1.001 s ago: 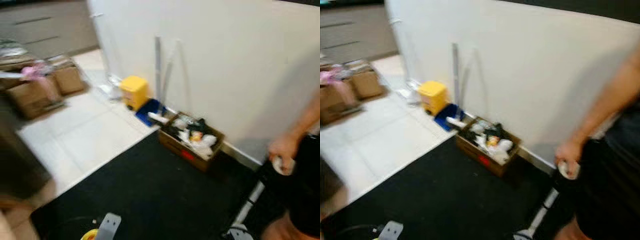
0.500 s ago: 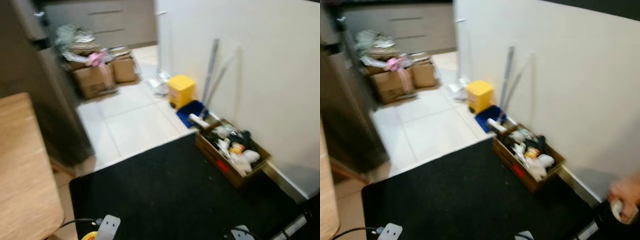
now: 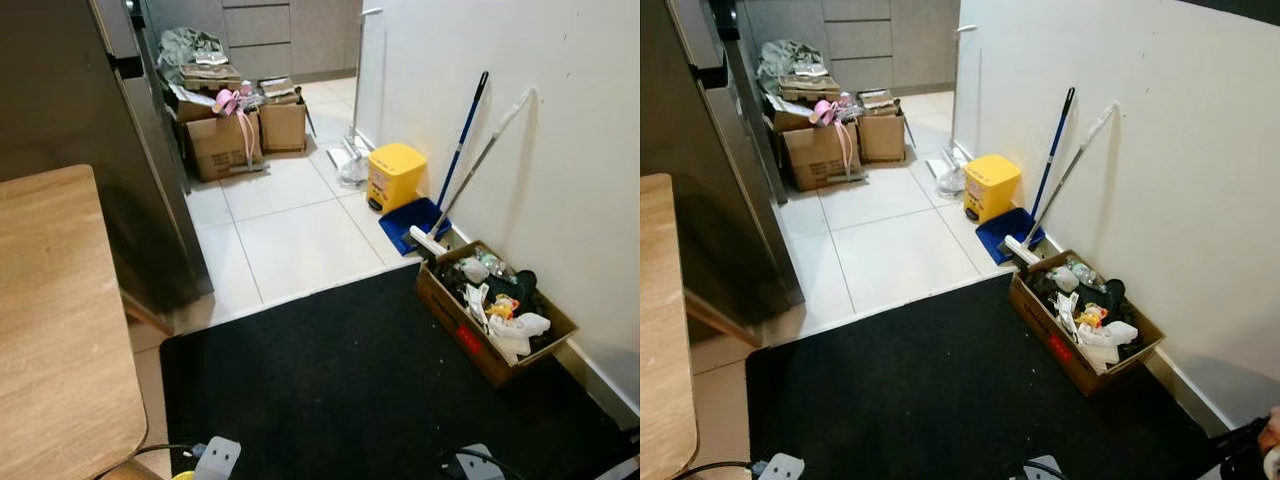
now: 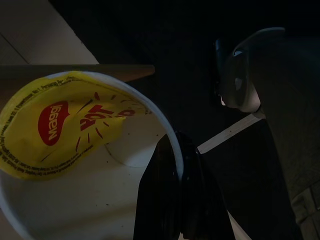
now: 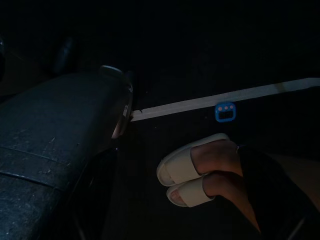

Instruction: Restocking fridge

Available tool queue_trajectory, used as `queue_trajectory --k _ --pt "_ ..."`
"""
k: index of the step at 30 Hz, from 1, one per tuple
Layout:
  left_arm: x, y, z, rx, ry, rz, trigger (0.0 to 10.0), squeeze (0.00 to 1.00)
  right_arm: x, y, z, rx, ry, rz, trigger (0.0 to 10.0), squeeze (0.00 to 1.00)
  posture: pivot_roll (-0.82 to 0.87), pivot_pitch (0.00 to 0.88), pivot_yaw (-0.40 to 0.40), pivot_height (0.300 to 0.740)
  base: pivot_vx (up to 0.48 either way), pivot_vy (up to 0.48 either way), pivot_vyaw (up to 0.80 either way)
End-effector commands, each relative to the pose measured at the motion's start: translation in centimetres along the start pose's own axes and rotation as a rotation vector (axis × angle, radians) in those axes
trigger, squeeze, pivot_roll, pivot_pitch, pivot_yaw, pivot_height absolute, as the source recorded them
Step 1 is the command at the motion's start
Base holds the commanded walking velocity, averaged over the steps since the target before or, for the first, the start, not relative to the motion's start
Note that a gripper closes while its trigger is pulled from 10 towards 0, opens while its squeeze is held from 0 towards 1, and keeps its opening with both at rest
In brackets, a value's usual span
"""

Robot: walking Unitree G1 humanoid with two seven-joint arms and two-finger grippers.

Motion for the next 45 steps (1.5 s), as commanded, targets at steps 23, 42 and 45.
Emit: queue_trajectory --k 23,42,45 --pt "-0.13 0.14 -1.37 -0.060 0.022 0.008 10.0 0.00 -0.35 -0.04 -0.24 -0.011 -0.042 0.026 10.0 0.00 0.02 0.000 -0.072 0.740 0.000 0.000 0.00" --pt "-0.27 0.13 -1.53 -0.077 0.064 0.020 10.0 0.00 -0.52 -0.05 -0.23 -0.011 -0.060 0.036 10.0 0.00 0.02 0.000 -0.071 0.740 0.271 0.000 0.00" --pt "-0.30 0.13 -1.52 -0.077 0.068 0.022 10.0 0.00 -0.53 -0.04 -0.20 -0.011 -0.064 0.036 10.0 0.00 0.02 0.000 -0.068 0.740 0.321 0.000 0.00"
Point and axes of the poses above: a point about 5 cm out from each wrist's last joint towards the gripper, its own y axis pointing out of the wrist towards the gripper, its own x axis along the axis of the wrist's last joint, z = x × y, the point moved 4 cm from there along y, pointing out of the wrist towards the gripper, and after that the axes turned 15 degrees about -y, right-handed, at the moved point
